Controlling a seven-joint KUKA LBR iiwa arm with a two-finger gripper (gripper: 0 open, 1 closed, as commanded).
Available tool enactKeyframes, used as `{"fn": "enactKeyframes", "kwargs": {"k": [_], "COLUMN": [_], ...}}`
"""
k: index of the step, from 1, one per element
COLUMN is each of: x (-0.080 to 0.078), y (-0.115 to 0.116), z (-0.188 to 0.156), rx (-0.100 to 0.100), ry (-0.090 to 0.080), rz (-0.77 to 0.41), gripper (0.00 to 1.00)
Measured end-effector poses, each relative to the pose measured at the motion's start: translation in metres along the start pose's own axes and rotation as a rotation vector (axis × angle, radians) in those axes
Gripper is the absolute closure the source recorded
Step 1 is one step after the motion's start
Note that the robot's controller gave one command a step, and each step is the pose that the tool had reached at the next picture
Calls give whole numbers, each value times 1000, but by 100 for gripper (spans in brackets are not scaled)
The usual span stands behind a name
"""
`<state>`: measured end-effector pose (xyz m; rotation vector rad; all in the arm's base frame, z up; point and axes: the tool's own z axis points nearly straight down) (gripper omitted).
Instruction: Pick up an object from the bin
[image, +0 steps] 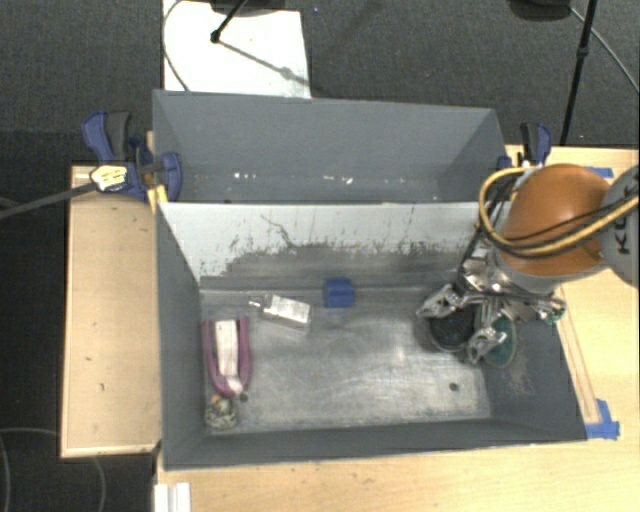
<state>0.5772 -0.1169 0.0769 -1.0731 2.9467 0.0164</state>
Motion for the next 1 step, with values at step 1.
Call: {"fn": "enactKeyframes", "kwargs": {"k": [1], "x": [24], "y": [43], "z": [-169], "rx": [12], "ry": [6], "rz": [-373], "gripper": [100]}}
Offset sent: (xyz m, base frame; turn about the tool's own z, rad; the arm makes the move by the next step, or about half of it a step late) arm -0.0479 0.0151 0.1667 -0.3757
